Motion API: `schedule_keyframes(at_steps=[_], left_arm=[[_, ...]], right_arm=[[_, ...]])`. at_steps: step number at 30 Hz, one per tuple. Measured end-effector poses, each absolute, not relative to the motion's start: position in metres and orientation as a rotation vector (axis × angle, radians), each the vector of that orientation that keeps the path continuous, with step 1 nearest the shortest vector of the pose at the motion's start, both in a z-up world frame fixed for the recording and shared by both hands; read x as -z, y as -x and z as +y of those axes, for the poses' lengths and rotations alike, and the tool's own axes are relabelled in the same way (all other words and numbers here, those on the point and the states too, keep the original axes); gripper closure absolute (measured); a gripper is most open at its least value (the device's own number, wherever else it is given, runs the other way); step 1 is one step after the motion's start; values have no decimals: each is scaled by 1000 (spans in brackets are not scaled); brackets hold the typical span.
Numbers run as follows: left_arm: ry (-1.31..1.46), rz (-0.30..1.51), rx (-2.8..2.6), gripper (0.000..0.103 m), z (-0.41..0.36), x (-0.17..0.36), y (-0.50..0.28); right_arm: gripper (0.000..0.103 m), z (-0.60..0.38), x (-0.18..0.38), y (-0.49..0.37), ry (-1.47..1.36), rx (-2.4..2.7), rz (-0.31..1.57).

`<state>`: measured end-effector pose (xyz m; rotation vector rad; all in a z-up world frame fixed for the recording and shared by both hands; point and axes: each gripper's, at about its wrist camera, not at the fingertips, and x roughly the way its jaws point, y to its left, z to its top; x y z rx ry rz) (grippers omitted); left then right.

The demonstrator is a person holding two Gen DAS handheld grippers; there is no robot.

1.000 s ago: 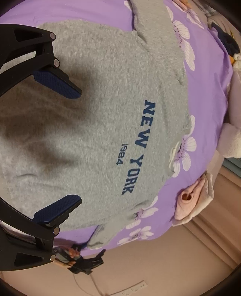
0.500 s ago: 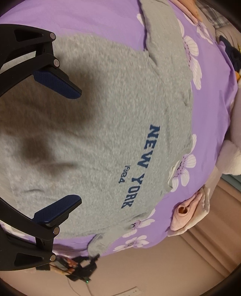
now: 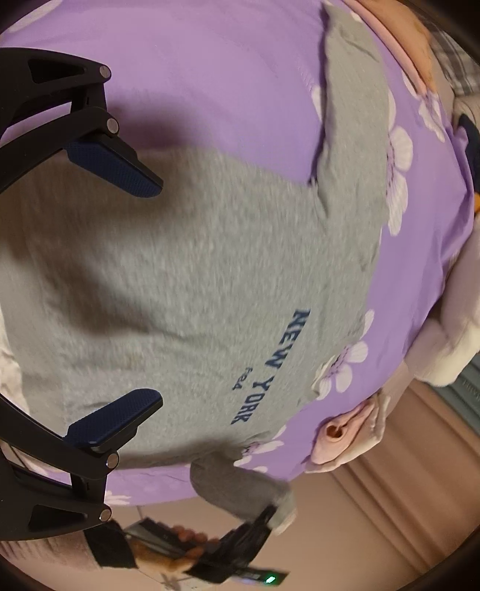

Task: Fold small clothes
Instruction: 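Fold the gripped sleeve across the sweatshirt front with the right tool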

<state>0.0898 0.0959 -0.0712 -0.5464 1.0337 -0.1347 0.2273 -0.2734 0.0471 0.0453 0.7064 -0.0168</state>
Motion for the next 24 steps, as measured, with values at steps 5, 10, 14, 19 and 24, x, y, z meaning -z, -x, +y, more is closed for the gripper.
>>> schedule_keyframes(at_steps=[5,10,14,19,24], left_arm=[[572,1033,96,0,117,77,-81],[583,1031,76,0,127,79,-78],[591,1029,68,0,130,83,-80],[587,1040,96,0,124,86,-81],[531,993,164,0,105,66,-98]], right_arm=[[86,-178,15,-231,238,-71,798],[82,-124,81,-220,557,-93,849],[54,-127,91,-210,596,-138,901],[38,-145,54,-180,416,-288,869],[35,-220,18,-162,-7,-322,809]])
